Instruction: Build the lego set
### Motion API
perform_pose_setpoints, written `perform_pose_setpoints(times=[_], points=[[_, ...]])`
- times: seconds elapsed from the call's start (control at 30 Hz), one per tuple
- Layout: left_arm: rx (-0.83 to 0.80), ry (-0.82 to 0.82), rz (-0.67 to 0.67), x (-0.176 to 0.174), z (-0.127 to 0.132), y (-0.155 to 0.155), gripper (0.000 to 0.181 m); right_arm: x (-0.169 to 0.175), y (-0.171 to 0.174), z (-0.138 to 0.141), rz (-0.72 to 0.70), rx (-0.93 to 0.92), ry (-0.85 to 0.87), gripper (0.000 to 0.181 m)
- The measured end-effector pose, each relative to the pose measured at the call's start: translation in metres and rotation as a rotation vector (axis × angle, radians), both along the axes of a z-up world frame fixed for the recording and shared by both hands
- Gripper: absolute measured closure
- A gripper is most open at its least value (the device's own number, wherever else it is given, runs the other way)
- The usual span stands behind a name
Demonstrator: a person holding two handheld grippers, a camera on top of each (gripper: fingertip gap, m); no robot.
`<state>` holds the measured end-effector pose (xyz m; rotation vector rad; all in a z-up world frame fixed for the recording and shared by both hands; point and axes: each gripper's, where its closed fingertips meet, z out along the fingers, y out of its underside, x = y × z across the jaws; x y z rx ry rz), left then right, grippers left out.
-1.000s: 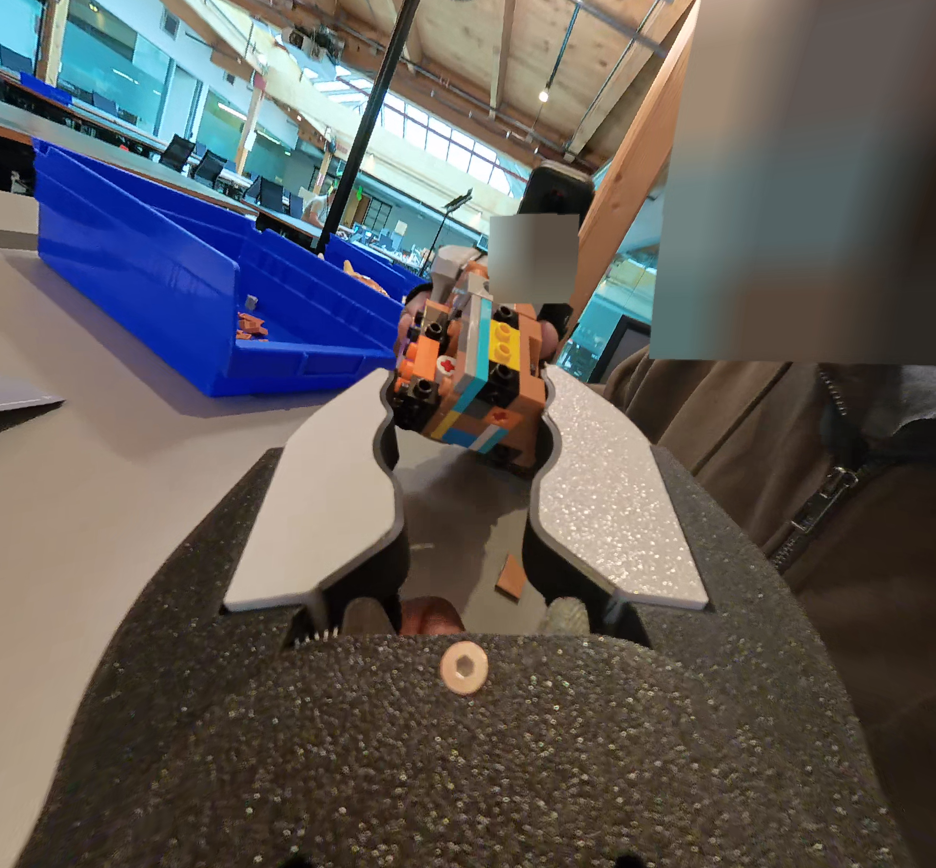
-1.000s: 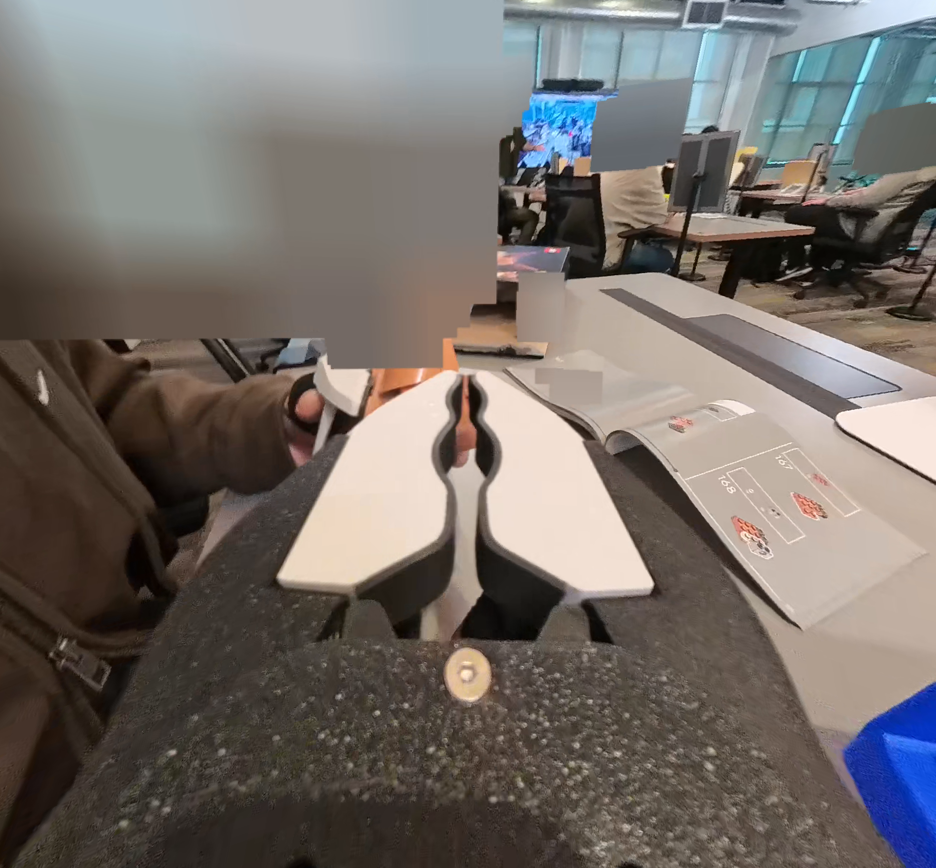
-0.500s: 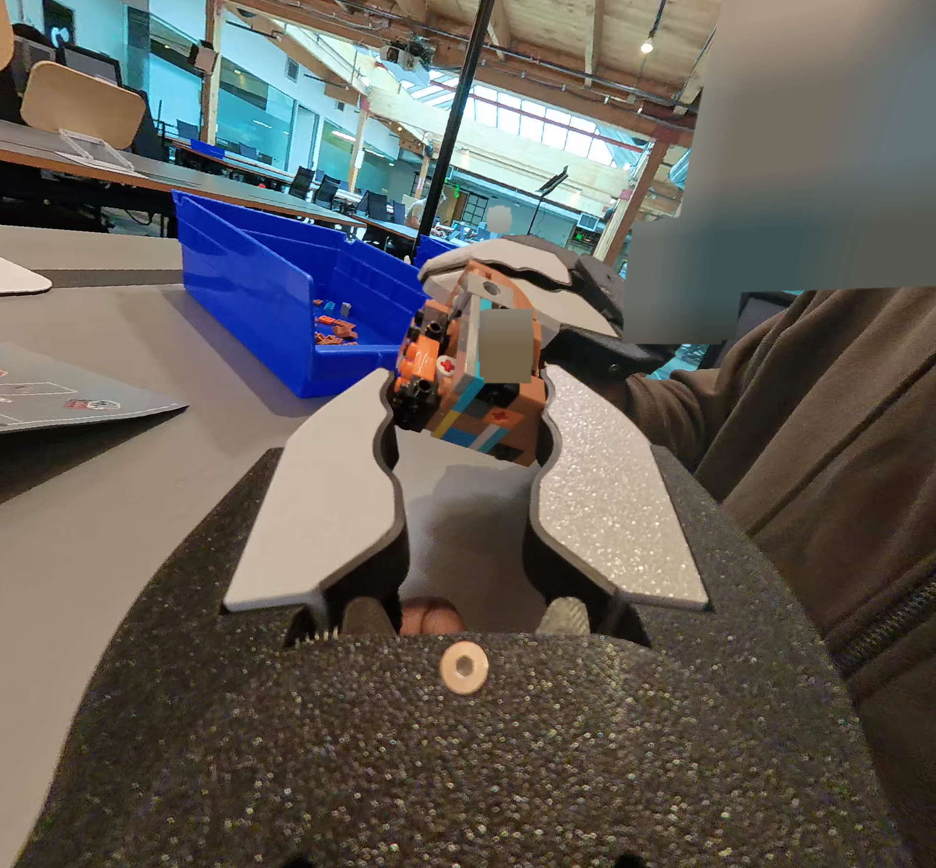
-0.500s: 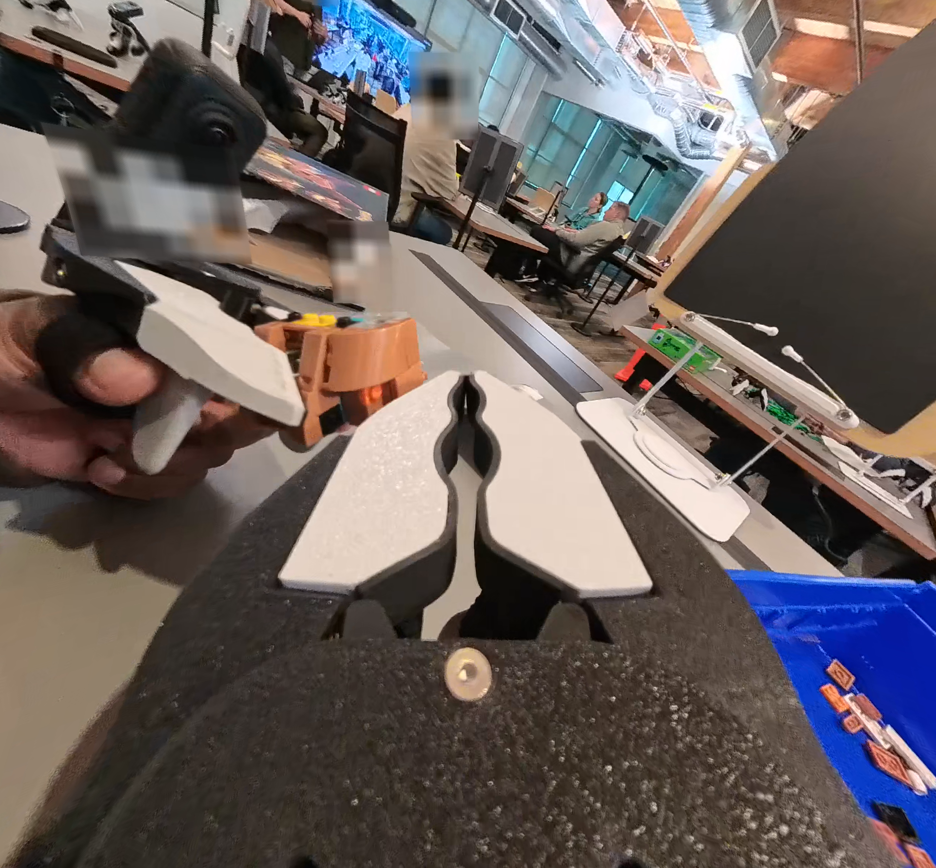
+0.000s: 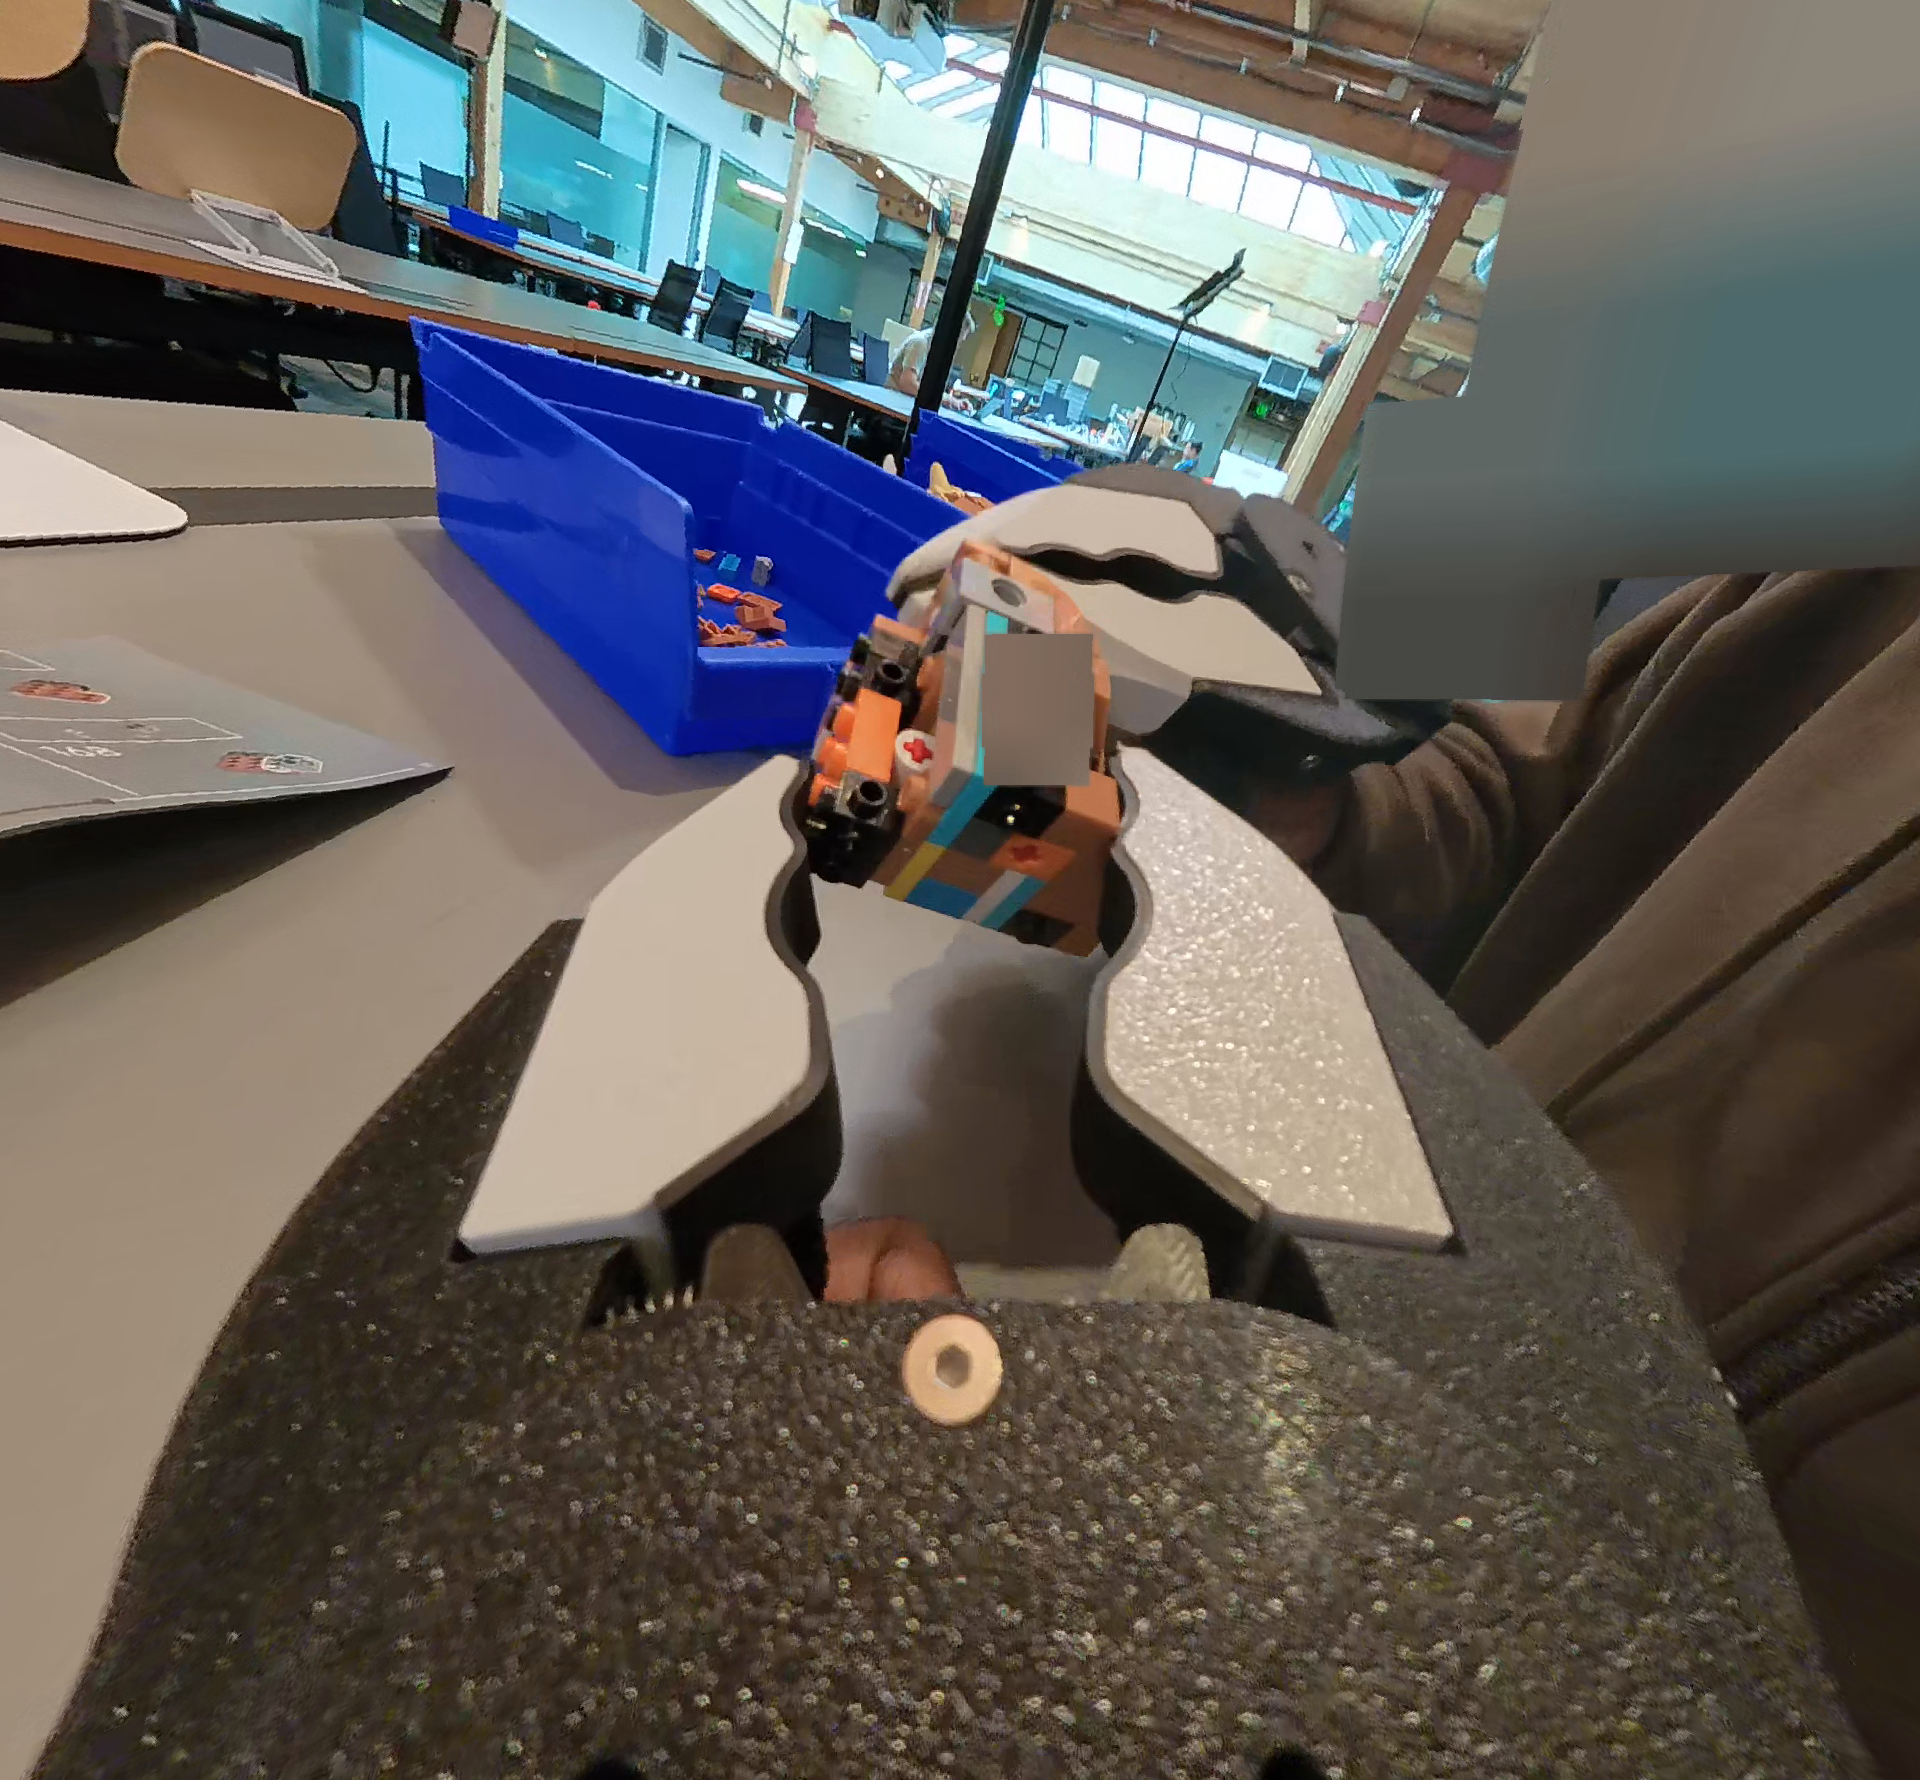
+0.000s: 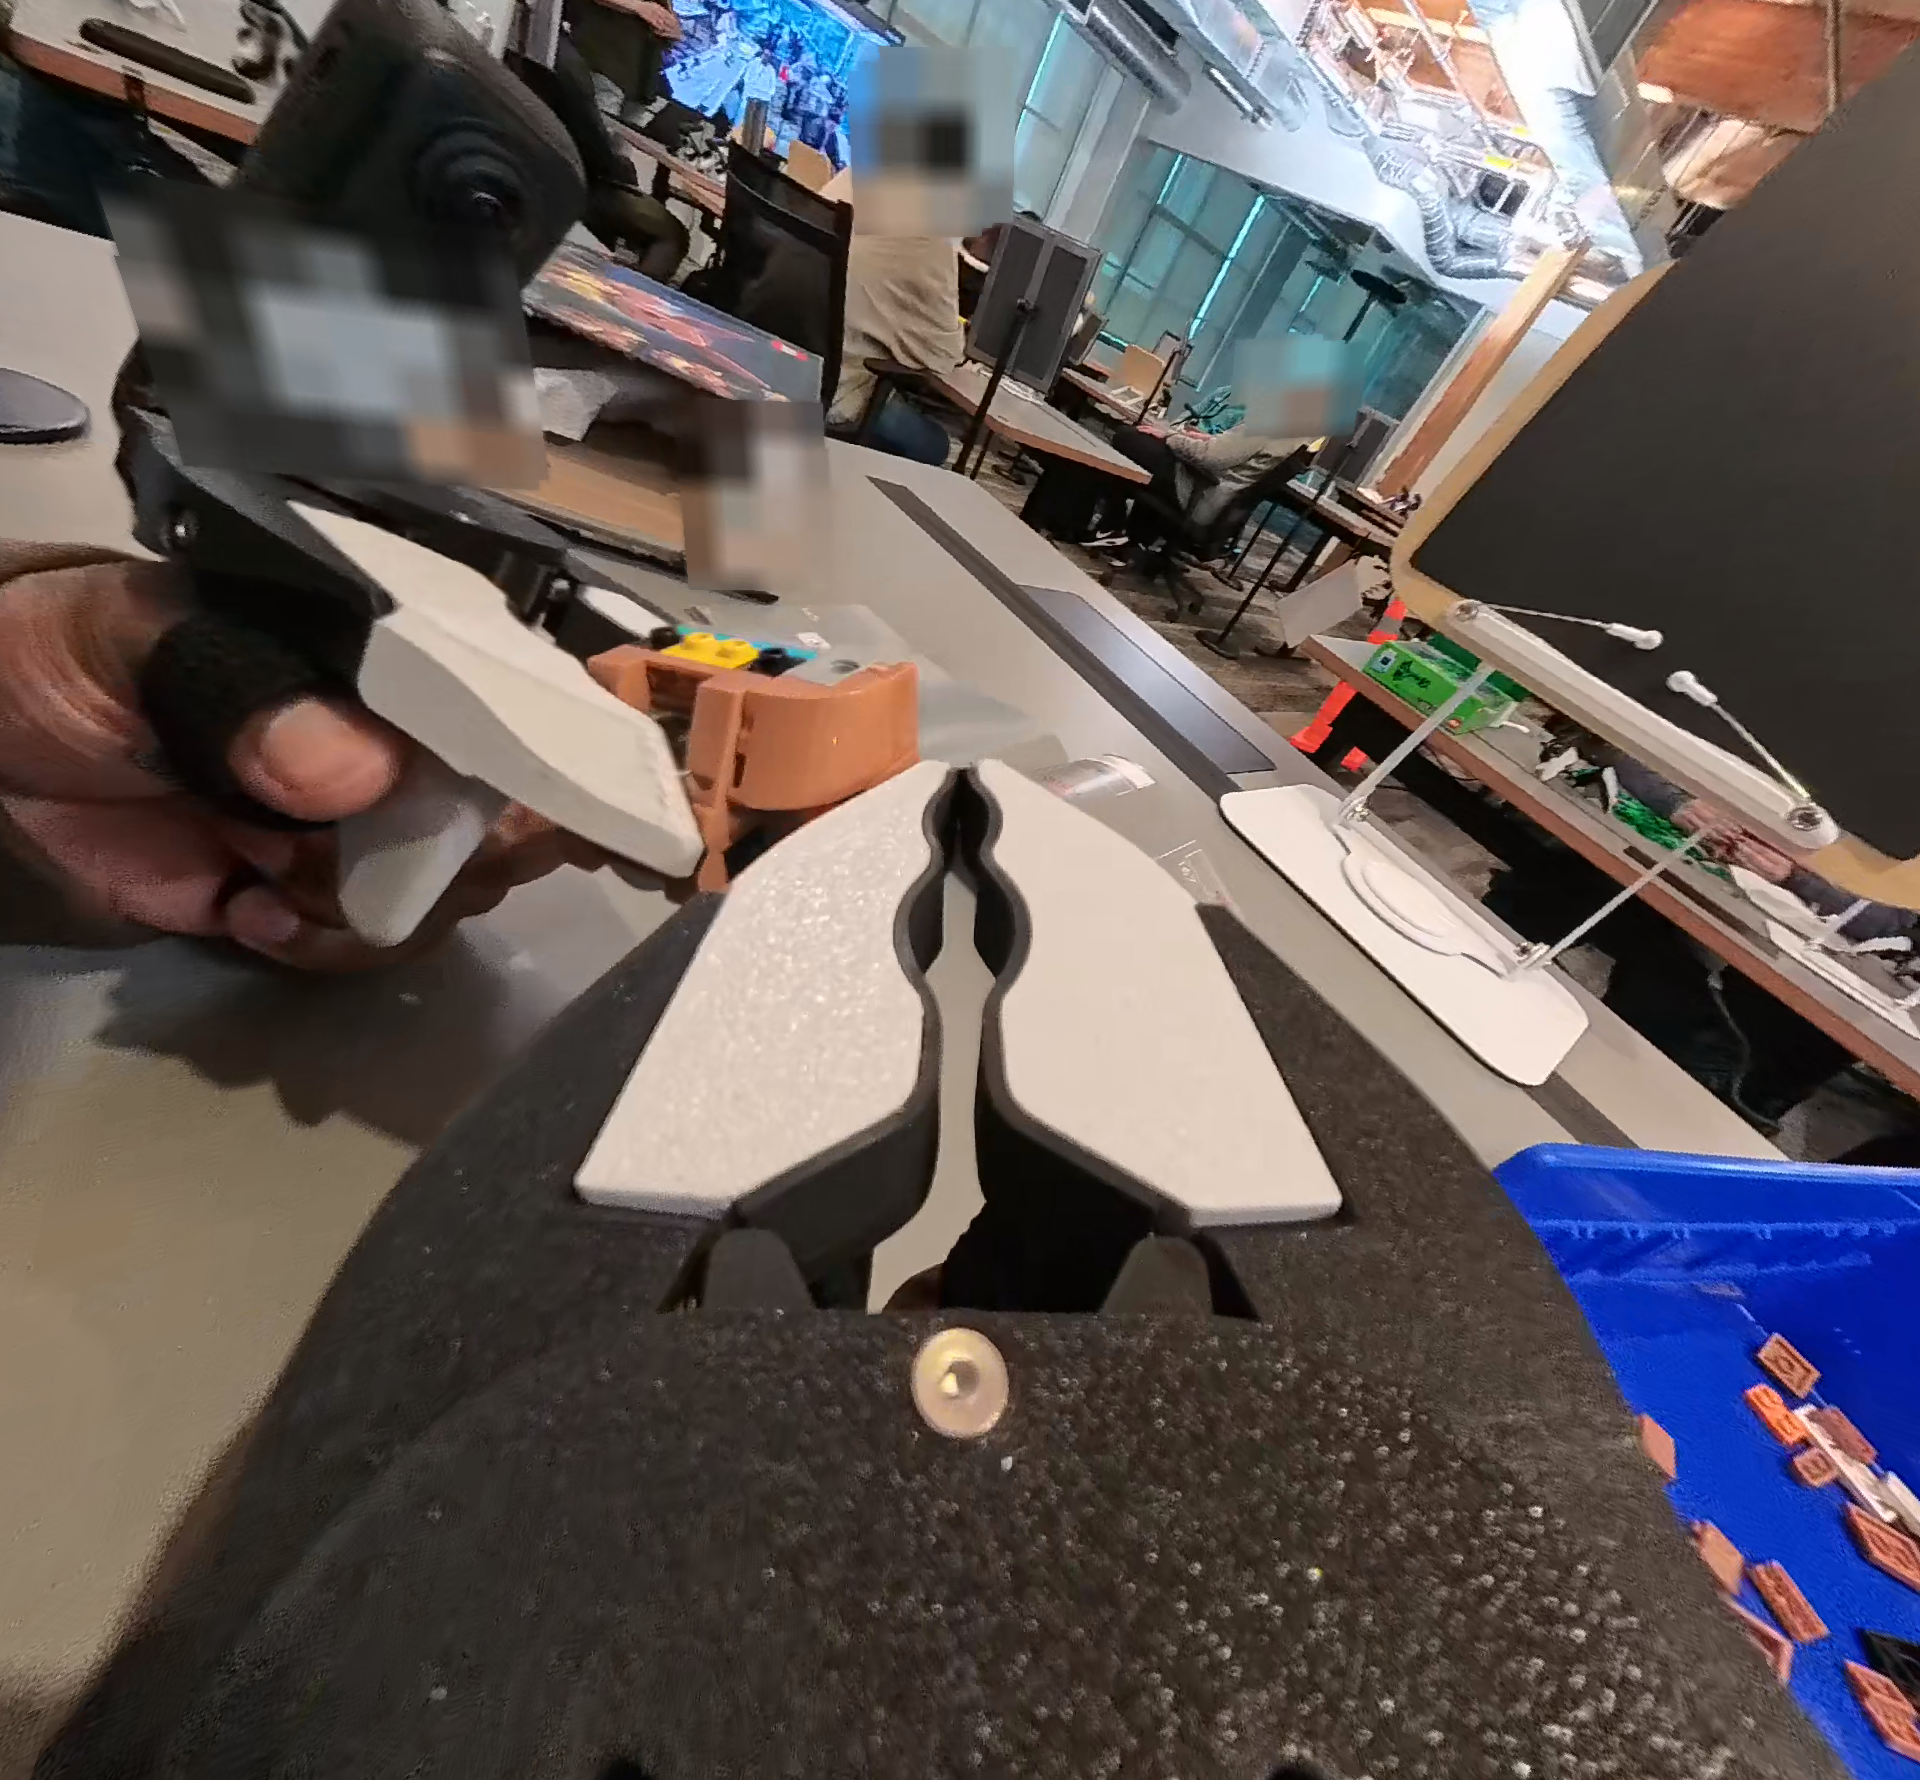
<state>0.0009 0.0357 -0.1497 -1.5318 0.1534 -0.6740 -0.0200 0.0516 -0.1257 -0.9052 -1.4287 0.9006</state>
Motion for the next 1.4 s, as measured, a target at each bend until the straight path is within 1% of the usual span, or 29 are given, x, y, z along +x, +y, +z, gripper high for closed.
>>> perform_pose_setpoints(times=[0.5,0.63,1.0,1.07,1.13,1.27,1.4], points=[[-0.031,0.071,0.019,0.0,-0.007,0.0,0.129,0.001,0.0,-0.009,0.019,-0.042,-0.039,0.181],[-0.031,0.115,0.03,0.0,-0.009,0.0,0.129,0.001,-0.001,-0.012,0.025,-0.053,-0.048,0.181],[0.023,0.227,0.061,0.001,-0.005,-0.003,0.129,0.002,-0.006,-0.01,0.06,-0.072,-0.029,0.181],[0.045,0.3,0.074,0.001,-0.005,-0.005,0.129,0.004,-0.008,-0.009,0.081,-0.036,-0.029,0.181],[0.093,0.407,0.087,0.003,-0.003,-0.006,0.128,0.004,-0.008,-0.006,0.086,-0.003,-0.015,0.181],[0.196,0.635,0.147,0.004,0.003,-0.008,0.129,0.006,0.001,0.006,0.043,-0.039,0.046,0.181],[0.252,0.867,0.225,-0.002,0.005,-0.006,0.129,0.004,-0.001,-0.003,0.04,-0.052,0.021,0.181]])
